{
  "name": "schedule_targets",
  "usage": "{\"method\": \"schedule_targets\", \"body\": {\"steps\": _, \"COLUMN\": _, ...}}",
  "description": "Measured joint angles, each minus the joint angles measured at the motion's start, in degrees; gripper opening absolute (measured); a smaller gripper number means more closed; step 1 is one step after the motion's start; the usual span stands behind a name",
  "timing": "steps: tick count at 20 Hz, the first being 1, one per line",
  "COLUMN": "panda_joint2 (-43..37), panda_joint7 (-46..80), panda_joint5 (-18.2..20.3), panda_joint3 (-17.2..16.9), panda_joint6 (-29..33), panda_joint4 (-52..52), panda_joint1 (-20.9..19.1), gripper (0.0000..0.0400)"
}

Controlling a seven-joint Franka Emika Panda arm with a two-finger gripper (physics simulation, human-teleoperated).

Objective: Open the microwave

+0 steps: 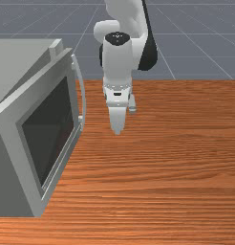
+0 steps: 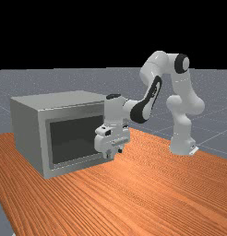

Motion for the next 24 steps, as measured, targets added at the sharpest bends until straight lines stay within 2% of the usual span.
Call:
{"method": "schedule_targets", "body": {"steps": 4, "panda_joint2": -0.7, "panda_joint7": 2.4, "panda_joint5": 0.3, "panda_joint3": -0.5, "panda_joint6": -0.7, "panda_joint4": 0.0, "panda_joint1": 0.2, "gripper": 0.04}}
{"method": "schedule_targets", "body": {"steps": 5, "panda_joint2": -5.6, "panda_joint7": 13.4, "panda_joint5": 0.1, "panda_joint3": -2.1, "panda_joint6": -9.6, "panda_joint4": -2.1, "panda_joint1": 0.6, "gripper": 0.0246}}
{"method": "schedule_targets", "body": {"steps": 6, "panda_joint2": -11.9, "panda_joint7": 24.4, "panda_joint5": 0.7, "panda_joint3": -3.8, "panda_joint6": -16.7, "panda_joint4": -1.3, "panda_joint1": 0.2, "gripper": 0.0151}}
{"method": "schedule_targets", "body": {"steps": 7, "panda_joint2": -16.7, "panda_joint7": 36.2, "panda_joint5": 1.3, "panda_joint3": -5.1, "panda_joint6": -20.8, "panda_joint4": -0.3, "panda_joint1": -0.4, "gripper": 0.0093}}
{"method": "schedule_targets", "body": {"steps": 9, "panda_joint2": -21.4, "panda_joint7": 61.8, "panda_joint5": 2.3, "panda_joint3": -6.3, "panda_joint6": -23.6, "panda_joint4": -0.4, "panda_joint1": -1.4, "gripper": 0.0035}}
{"method": "schedule_targets", "body": {"steps": 11, "panda_joint2": -22.6, "panda_joint7": 80.5, "panda_joint5": 3.3, "panda_joint3": -6.5, "panda_joint6": -24.5, "panda_joint4": -1.0, "panda_joint1": -1.8, "gripper": 0.0013}}
{"method": "schedule_targets", "body": {"steps": 13, "panda_joint2": -22.9, "panda_joint7": 87.3, "panda_joint5": 3.8, "panda_joint3": -6.4, "panda_joint6": -24.8, "panda_joint4": -1.5, "panda_joint1": -1.8, "gripper": 0.0005}}
{"method": "schedule_targets", "body": {"steps": 24, "panda_joint2": -28.2, "panda_joint7": 91.5, "panda_joint5": 4.5, "panda_joint3": -6.6, "panda_joint6": -27.4, "panda_joint4": 0.3, "panda_joint1": -1.8, "gripper": 0.0}}
